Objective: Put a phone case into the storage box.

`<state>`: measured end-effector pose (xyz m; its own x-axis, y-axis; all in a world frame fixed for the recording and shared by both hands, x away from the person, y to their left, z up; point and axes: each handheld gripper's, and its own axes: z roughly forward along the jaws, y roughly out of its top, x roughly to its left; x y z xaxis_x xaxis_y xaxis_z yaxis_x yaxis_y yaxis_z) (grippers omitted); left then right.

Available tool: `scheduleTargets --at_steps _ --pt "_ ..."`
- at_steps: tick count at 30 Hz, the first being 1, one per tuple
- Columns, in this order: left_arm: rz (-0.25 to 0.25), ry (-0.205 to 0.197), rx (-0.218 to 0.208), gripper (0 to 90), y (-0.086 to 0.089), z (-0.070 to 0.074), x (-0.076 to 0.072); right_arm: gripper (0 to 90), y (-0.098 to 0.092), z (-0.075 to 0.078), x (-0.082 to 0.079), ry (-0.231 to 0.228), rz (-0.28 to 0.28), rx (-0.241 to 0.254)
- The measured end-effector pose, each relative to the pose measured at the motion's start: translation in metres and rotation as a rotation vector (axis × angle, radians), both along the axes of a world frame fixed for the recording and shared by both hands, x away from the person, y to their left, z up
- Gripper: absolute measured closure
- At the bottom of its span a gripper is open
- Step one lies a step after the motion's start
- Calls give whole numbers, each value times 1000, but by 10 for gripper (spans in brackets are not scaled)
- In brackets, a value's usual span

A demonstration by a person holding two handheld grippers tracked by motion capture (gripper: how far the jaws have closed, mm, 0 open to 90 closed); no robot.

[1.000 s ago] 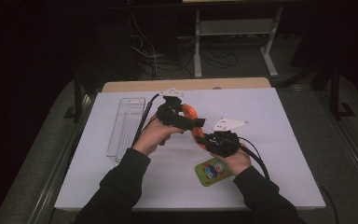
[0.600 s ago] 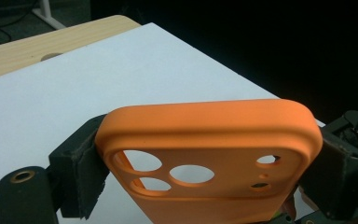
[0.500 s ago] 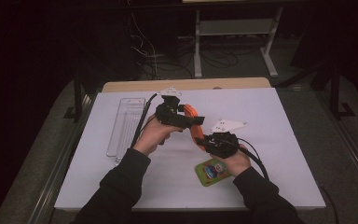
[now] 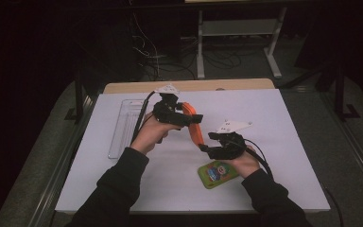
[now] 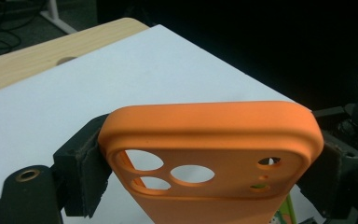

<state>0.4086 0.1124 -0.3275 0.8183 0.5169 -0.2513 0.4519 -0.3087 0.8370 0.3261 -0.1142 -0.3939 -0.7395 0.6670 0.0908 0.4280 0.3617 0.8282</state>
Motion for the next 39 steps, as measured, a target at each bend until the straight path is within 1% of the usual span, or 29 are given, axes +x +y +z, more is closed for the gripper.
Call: scheduleTargets --at_steps 1,2,4,6,7,8,9,10,11,12,13,16,17,18,19,21,22,23,24,25,26,32,33,34,35,39 --pt "6 -3 7 148 2 2 1 335 -2 -1 1 6 1 -11" --pt "14 1 14 149 4 3 3 313 -3 -1 0 25 -5 -22" --pt "27 -5 27 149 8 7 5 261 -7 -3 -1 30 -16 -54" --pt "40 -8 38 148 13 11 7 222 -12 -3 -4 22 -20 -69" --pt "55 -7 35 148 15 12 8 203 -15 -4 -6 18 -21 -72" --pt "61 -8 43 149 17 14 9 179 -19 -4 -6 12 -19 -71" --pt "67 -12 48 148 19 15 10 152 -22 -4 -8 23 -31 -71" --pt "78 -14 54 149 22 17 11 139 -25 -5 -9 19 -33 -73" --pt "85 -18 60 148 25 19 12 126 -29 -6 -11 26 -47 -75" --pt "93 -15 62 148 27 21 13 125 -32 -6 -12 22 -52 -77" --pt "104 -20 73 148 31 24 15 118 -35 -7 -12 16 -53 -84" --pt "130 -28 92 148 40 30 18 36 -45 -11 -14 35 -63 -74" --pt "141 -31 96 148 44 33 19 14 -48 -12 -15 35 -62 -78" --pt "151 -34 104 148 47 35 21 12 -50 -13 -16 44 -68 -74" --pt "159 -33 104 148 50 37 21 11 -53 -14 -17 37 -66 -79" --pt "176 -45 117 148 57 42 23 8 -58 -17 -20 38 -79 -76" --pt "191 -47 115 148 60 45 23 8 -60 -19 -21 44 -84 -73" --pt "199 -50 116 147 63 47 24 8 -63 -20 -22 37 -87 -73" --pt "208 -56 125 147 68 51 24 8 -65 -22 -24 42 -88 -67" --pt "217 -60 129 148 70 52 25 8 -68 -24 -25 36 -83 -66" --pt "222 -64 146 147 75 55 26 8 -70 -25 -26 34 -82 -61" --pt "274 -86 156 148 97 66 30 0 -80 -34 -34 38 -57 -30" --pt "285 -86 154 147 100 68 30 0 -81 -34 -36 45 -59 -20" --pt "288 -91 169 147 104 70 31 0 -83 -35 -37 42 -59 -16" --pt "297 -93 166 147 105 71 31 0 -84 -35 -38 42 -61 -10" --pt "332 -105 175 147 115 76 33 0 -87 -38 -39 44 -73 -14"
